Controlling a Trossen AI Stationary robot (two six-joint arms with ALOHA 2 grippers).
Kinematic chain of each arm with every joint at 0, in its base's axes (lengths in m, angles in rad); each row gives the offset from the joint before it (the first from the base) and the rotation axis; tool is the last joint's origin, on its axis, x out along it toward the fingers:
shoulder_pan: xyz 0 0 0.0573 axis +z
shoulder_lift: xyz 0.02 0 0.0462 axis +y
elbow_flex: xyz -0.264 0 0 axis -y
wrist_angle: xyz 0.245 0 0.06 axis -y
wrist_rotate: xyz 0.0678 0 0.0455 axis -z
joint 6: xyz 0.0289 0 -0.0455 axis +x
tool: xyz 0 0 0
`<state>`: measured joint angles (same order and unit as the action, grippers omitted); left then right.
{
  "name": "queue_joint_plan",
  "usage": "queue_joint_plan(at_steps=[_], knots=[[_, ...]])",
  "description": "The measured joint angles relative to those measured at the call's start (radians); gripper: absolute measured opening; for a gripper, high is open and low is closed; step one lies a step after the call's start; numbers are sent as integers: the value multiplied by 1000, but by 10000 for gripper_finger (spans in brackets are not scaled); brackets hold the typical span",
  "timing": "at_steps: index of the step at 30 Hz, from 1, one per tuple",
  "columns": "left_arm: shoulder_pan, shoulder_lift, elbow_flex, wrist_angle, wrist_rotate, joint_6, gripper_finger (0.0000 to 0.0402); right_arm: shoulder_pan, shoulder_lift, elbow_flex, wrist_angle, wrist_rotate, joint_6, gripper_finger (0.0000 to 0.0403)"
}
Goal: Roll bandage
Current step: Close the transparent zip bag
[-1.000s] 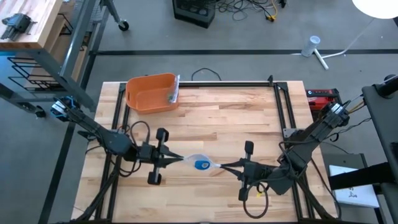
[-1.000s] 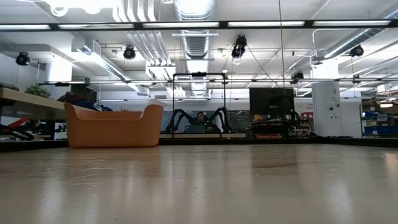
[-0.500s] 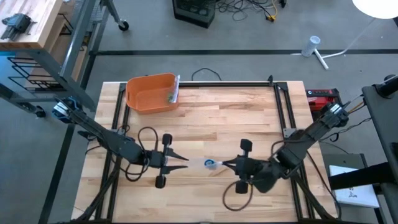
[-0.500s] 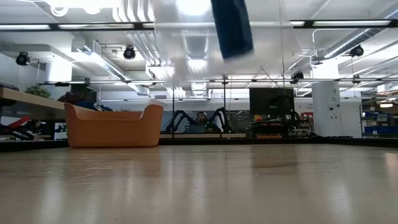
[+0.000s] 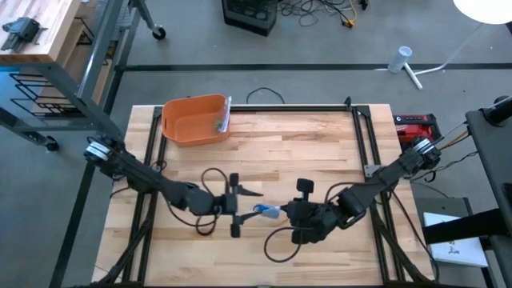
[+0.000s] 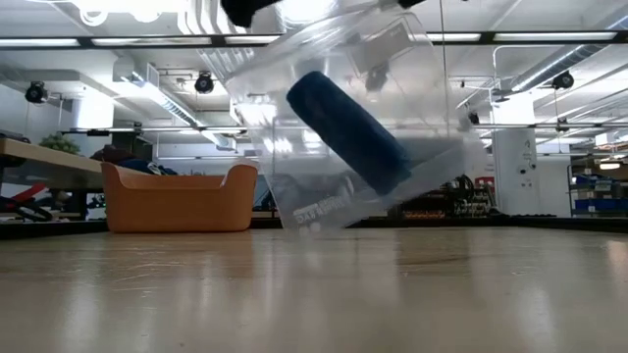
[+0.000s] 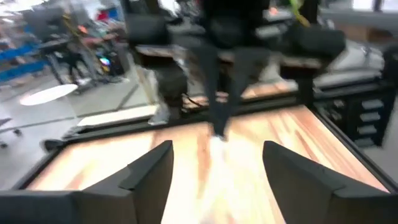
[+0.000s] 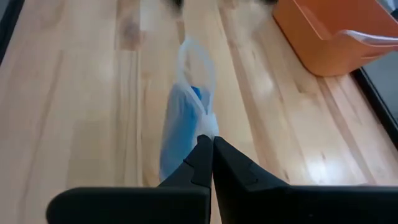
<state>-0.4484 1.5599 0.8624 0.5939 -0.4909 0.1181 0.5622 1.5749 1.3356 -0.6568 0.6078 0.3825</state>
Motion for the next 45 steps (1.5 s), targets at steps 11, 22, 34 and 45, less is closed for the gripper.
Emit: queue_joint_plan(at_steps=[11, 22, 34, 45], knots=[[6, 168, 342, -516, 27, -10, 227, 0, 0, 34, -28, -6, -16, 0], [8, 194, 431, -685, -68, -39, 90, 2, 0, 34, -25, -41, -19, 0], [14, 190, 432, -709, -75, -39, 3, 33, -10, 50, -46, -85, -34, 15], [-1, 171, 432, -700, -76, -31, 2, 144, -50, 37, -56, 150, 112, 115]])
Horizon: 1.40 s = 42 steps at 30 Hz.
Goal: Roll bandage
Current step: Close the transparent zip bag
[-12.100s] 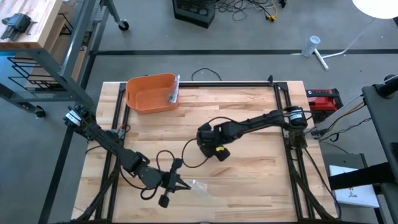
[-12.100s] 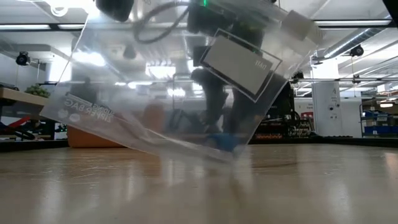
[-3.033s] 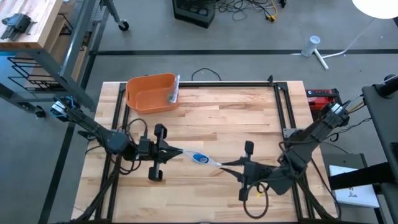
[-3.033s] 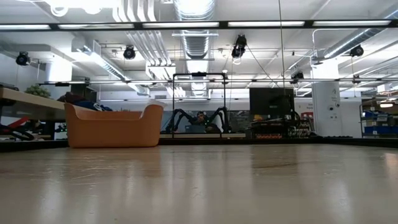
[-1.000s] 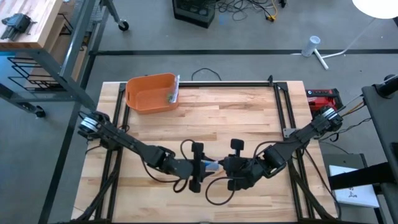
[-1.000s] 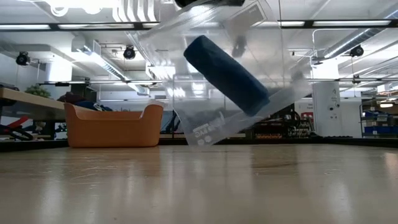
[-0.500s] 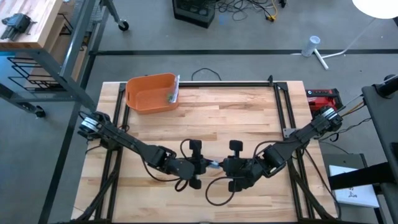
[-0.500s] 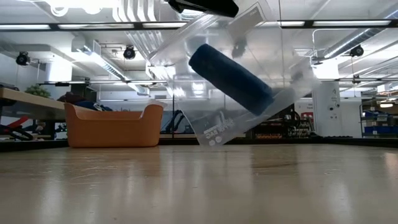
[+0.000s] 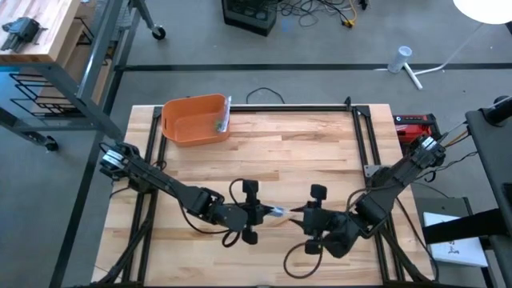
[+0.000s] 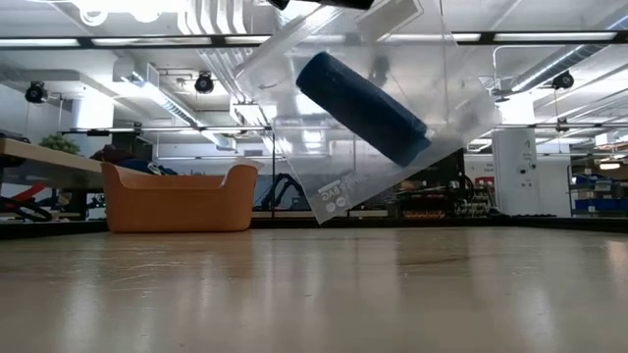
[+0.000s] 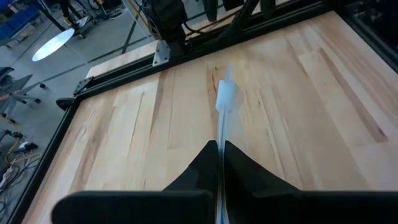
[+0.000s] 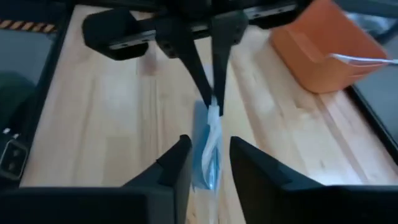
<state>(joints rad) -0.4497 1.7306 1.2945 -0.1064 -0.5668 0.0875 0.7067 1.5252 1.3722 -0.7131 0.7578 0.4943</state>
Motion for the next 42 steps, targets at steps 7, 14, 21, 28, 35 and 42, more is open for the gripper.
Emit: queue_joint_plan(at_steps=[7, 14, 21, 28, 35, 42], knots=[[-8, -5, 0, 34, 2, 0, 1, -12, 50, -5, 40, 13, 7, 132], [-8, -5, 0, 70, 55, 4, 1, -38, 71, -6, 89, 13, -33, 115], [-8, -5, 0, 97, 80, 6, 2, -53, 73, -6, 104, -6, -47, 67], [-8, -5, 0, 99, 80, 7, 6, -53, 73, -6, 107, -7, -50, 5], [-8, -5, 0, 115, 80, 5, 6, -53, 73, -6, 112, -6, -52, 1], [-8, -5, 0, 142, 84, 4, 29, -53, 73, -6, 113, -6, -95, 0]])
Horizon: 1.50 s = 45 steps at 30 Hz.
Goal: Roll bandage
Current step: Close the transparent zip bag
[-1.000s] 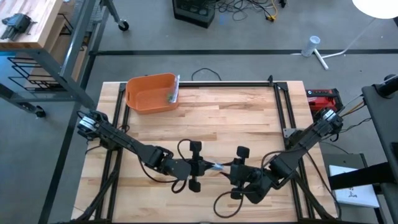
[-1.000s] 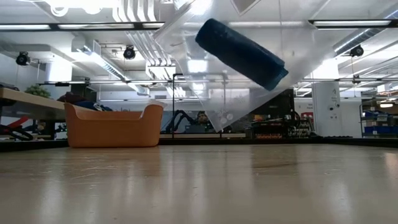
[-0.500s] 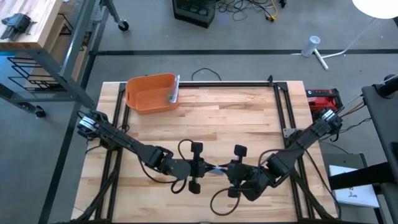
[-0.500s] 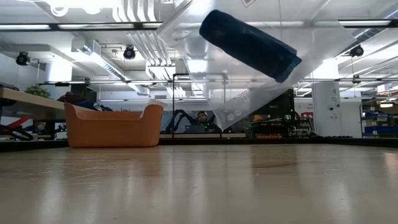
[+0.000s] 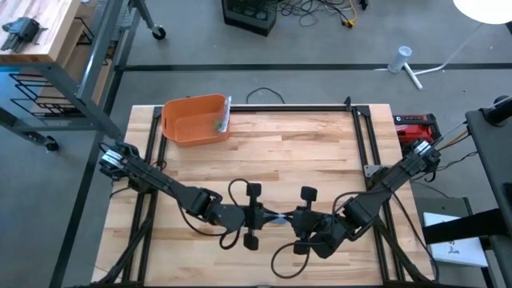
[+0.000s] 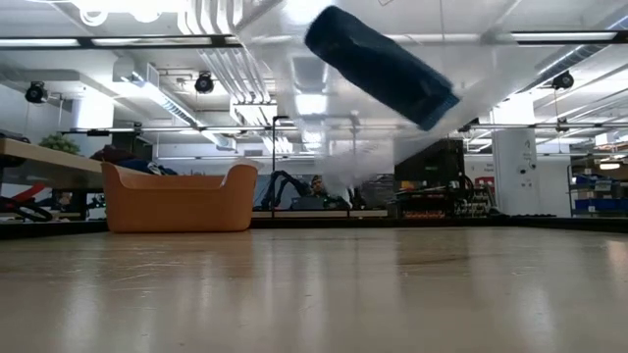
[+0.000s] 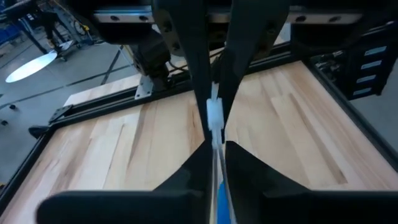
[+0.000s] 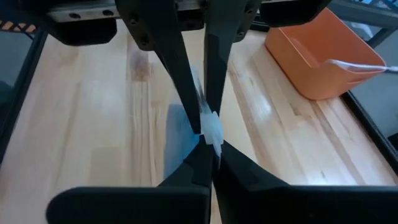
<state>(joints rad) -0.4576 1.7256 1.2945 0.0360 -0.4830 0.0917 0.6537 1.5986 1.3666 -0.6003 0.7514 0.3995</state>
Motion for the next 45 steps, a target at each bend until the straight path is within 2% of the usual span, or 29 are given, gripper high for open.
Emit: queue_joint_plan(at_steps=[4, 12, 24, 28, 31, 40, 42, 45], knots=[[0, 0, 0, 31, 44, 0, 64, 0, 0, 0, 0, 0, -3, 0], [4, 2, 0, 70, 48, -5, 130, 0, 0, 0, 1, 1, -3, 0], [8, 8, 0, 108, 48, 32, 155, -1, 2, 0, 10, -25, 0, 0], [17, 8, 0, 124, 48, 29, 148, -2, 2, 0, 15, -26, 0, 0], [20, 8, 0, 130, 47, 28, 129, -4, 2, 0, 15, -26, 6, 0], [20, 8, 0, 115, 48, 30, 17, -6, 2, 0, 15, -26, 12, 0], [20, 8, 0, 113, 48, 30, 11, -6, 2, 0, 14, -26, 12, 0], [20, 8, 0, 113, 48, 30, 26, -6, 1, 0, 15, -26, 12, 0]])
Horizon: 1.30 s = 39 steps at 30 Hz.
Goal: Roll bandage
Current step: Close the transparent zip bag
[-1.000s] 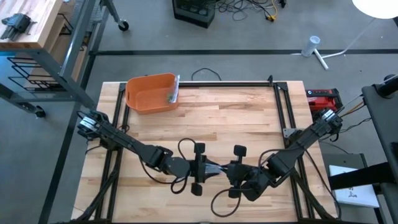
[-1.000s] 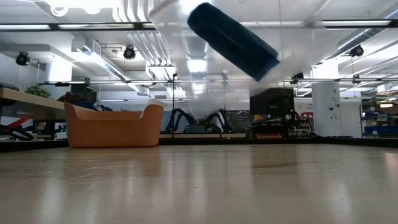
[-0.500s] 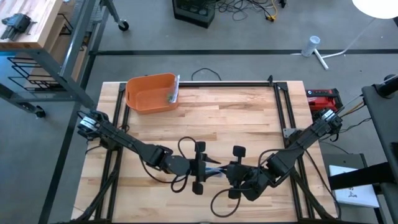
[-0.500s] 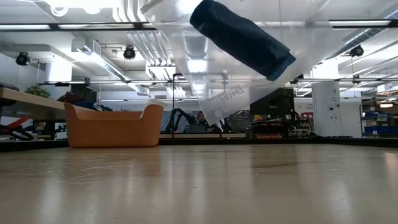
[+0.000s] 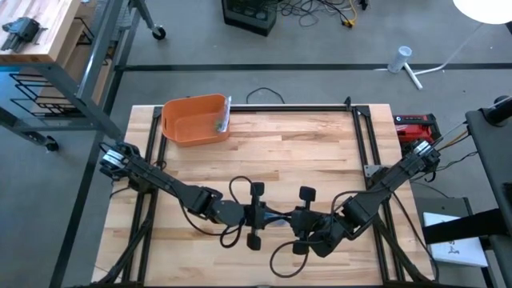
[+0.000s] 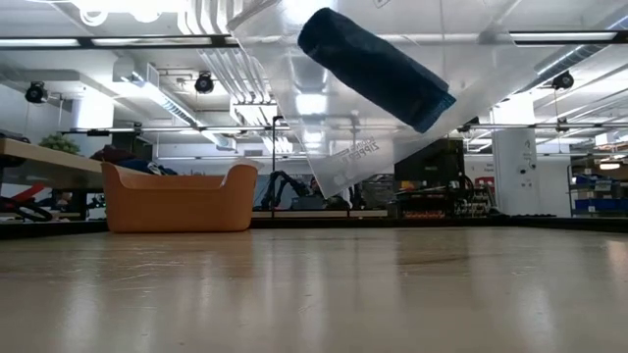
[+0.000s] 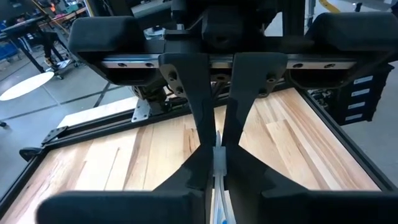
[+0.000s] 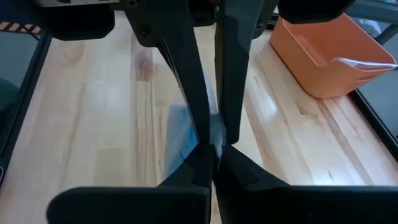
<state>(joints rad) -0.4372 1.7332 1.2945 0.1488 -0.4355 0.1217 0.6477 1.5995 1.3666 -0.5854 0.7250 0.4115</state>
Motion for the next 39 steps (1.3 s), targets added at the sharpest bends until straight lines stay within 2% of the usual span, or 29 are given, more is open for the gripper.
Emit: queue_joint_plan(at_steps=[5, 14, 39], knots=[[0, 0, 0, -12, 0, 0, 34, 11, -12, 1, -2, 0, 1, 0], [-1, -2, 0, -17, 6, 0, 13, 28, -18, 14, -11, 0, 0, 0], [-1, -2, 0, -48, 0, 5, 10, 46, -52, 17, -44, -18, 41, 0]])
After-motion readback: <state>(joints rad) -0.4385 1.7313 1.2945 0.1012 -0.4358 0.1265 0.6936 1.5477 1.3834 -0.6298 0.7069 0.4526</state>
